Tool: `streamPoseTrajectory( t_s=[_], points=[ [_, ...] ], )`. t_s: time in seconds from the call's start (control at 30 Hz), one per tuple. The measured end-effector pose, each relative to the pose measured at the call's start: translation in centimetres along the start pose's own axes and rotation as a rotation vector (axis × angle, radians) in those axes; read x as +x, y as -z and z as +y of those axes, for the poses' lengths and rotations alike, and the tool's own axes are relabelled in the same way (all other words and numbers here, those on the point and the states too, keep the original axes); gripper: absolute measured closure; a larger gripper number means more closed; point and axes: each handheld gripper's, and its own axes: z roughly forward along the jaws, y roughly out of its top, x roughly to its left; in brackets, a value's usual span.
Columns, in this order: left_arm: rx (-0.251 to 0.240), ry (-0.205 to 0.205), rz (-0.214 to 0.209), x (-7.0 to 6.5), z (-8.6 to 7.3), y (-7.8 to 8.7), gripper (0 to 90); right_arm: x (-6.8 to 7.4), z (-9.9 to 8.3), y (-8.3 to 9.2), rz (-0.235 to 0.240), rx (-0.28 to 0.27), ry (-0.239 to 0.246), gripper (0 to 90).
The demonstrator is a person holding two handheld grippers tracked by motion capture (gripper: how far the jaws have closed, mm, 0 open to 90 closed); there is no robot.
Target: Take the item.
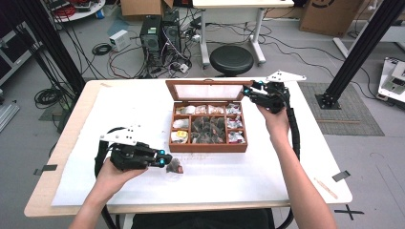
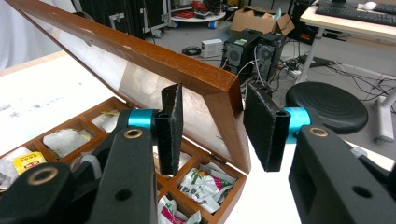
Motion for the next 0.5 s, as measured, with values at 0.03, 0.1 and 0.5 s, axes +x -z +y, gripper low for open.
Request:
streamPoseTrajectory(
  t_s=[0.03,0.1,0.5],
  points=[
    [0.002,0.006,0.001,0.07,-0.13,-0.08,88.9,0.01,0.00,0.01,0.000,0.002,0.000,59.2],
    [0.003,0.009,0.001,0.11,-0.24,-0.15,88.9,0.01,0.01,0.04,-0.001,0.005,0.001,59.2],
    [0.017,0.025,-0.004,0.47,-0.76,-0.56,88.6,0.00,0.01,0.03,0.000,0.003,0.002,59.2]
  ],
)
